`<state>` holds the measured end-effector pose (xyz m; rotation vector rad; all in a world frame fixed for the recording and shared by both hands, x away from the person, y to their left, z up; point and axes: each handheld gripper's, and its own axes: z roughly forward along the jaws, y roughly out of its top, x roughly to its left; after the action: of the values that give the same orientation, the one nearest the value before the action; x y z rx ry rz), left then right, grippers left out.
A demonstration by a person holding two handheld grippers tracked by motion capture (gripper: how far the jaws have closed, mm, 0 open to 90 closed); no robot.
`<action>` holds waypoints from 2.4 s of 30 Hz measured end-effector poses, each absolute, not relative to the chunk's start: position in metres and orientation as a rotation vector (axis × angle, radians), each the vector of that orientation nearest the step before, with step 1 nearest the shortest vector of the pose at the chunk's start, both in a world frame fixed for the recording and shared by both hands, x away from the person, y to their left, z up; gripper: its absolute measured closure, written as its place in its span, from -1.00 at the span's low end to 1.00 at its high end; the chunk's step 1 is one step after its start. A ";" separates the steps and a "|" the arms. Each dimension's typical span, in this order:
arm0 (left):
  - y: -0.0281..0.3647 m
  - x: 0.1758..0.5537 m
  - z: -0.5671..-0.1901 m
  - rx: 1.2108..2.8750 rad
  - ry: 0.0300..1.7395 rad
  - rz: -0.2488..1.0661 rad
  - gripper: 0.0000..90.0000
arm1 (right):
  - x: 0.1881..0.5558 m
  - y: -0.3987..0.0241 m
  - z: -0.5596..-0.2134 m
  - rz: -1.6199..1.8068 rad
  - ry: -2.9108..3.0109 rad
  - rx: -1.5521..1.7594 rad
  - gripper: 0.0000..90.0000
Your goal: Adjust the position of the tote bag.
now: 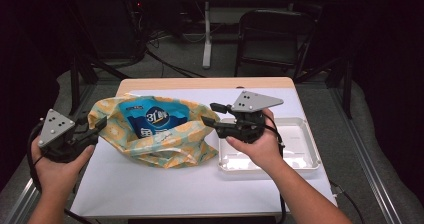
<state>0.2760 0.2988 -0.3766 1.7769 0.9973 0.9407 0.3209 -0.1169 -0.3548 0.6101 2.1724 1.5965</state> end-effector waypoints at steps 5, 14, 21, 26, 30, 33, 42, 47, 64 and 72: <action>0.299 0.277 -0.377 1.775 0.999 0.941 0.26 | 0.332 -0.106 -0.351 1.552 2.194 0.611 0.23; 0.300 0.278 -0.376 1.777 1.001 0.940 0.26 | 0.353 -0.097 -0.359 1.479 2.242 0.641 0.24; 0.299 0.281 -0.377 1.774 0.999 0.939 0.27 | 0.360 -0.094 -0.364 1.453 2.280 0.642 0.54; 0.299 0.284 -0.377 1.780 0.998 0.936 0.30 | 0.366 -0.095 -0.365 1.435 2.288 0.660 0.83; 0.299 0.286 -0.378 1.781 1.005 0.936 0.43 | 0.370 -0.095 -0.367 1.423 2.281 0.679 0.95; 0.299 0.288 -0.378 1.783 1.010 0.937 0.55 | 0.374 -0.096 -0.368 1.419 2.274 0.696 1.00; 0.300 0.296 -0.378 1.776 1.031 0.941 0.74 | 0.386 -0.095 -0.373 1.416 2.256 0.736 1.00; 0.301 0.303 -0.380 1.777 1.053 0.948 0.80 | 0.392 -0.095 -0.377 1.411 2.247 0.758 1.00; 0.302 0.318 -0.400 1.816 1.118 0.903 0.78 | 0.406 -0.090 -0.393 1.363 2.263 0.812 1.00; 0.304 0.319 -0.411 1.827 1.139 0.868 0.74 | 0.410 -0.087 -0.406 1.340 2.281 0.842 1.00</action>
<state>0.3189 0.3040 -0.4109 1.8273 1.1393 0.8684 0.4098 -0.0871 -0.4058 0.8418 2.2811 1.3402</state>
